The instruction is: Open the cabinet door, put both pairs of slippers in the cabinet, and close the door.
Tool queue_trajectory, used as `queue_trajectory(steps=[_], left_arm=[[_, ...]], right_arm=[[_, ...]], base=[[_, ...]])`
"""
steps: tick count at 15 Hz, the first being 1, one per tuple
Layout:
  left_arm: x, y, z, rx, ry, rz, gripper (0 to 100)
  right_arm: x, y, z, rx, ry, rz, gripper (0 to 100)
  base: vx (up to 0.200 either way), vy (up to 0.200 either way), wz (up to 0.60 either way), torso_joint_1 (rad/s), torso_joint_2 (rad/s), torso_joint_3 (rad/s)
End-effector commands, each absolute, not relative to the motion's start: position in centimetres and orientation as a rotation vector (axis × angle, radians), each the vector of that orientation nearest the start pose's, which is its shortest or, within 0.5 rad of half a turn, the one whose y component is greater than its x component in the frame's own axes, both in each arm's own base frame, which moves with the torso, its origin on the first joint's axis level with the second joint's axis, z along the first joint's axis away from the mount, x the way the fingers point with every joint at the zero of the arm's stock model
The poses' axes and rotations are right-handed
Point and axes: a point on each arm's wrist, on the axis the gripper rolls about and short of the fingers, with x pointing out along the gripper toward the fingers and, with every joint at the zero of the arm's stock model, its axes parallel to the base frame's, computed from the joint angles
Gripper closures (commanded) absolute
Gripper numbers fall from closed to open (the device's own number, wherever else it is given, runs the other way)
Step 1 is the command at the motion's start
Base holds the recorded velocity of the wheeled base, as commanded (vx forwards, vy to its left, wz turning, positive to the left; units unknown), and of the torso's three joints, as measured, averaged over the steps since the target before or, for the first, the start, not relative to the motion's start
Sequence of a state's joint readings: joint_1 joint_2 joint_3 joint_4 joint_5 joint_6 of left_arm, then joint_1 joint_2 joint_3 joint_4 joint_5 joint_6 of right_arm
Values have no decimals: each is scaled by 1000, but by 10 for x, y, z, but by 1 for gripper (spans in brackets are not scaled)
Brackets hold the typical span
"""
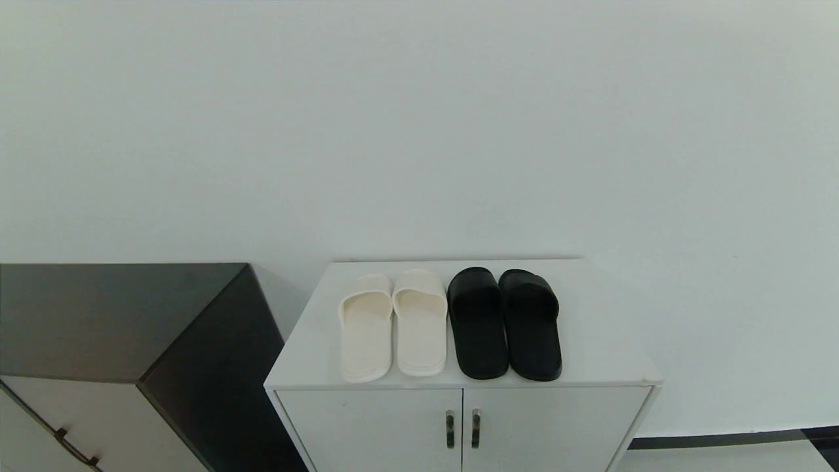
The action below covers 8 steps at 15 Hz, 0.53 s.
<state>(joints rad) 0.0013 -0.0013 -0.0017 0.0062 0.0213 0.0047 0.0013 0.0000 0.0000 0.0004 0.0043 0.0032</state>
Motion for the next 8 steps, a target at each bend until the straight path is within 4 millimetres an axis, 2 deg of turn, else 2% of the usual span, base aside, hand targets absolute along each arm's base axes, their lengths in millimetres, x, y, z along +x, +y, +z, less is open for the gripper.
queue_trajectory(steps=[1,3,4,5,6,7,8], left_arm=[[-23,0,75,5,5,23,100],[-23,0,75,5,5,23,100],[-23,0,75,5,6,23,100],[-23,0,75,6,6,23,100],[-23,0,75,8,6,23,100],[-23,0,75,8,6,23,100],[-23,0,75,8,5,23,100]], right_arm=[[-23,0,76,3,2,6,0],[-23,0,76,3,-3,-9,0],[-24,-1,83,21,-42,-50,0],[-34,-2,140,172,-193,-46,0],[-37,-2,163,223,-211,-19,0],[-23,0,167,171,-45,89,0],[-6,4,160,140,97,184,0]], base=[[0,0,0,0,0,0],[0,0,0,0,0,0],[0,0,0,0,0,0],[0,0,0,0,0,0],[0,0,0,0,0,0],[0,0,0,0,0,0],[0,0,0,0,0,0]])
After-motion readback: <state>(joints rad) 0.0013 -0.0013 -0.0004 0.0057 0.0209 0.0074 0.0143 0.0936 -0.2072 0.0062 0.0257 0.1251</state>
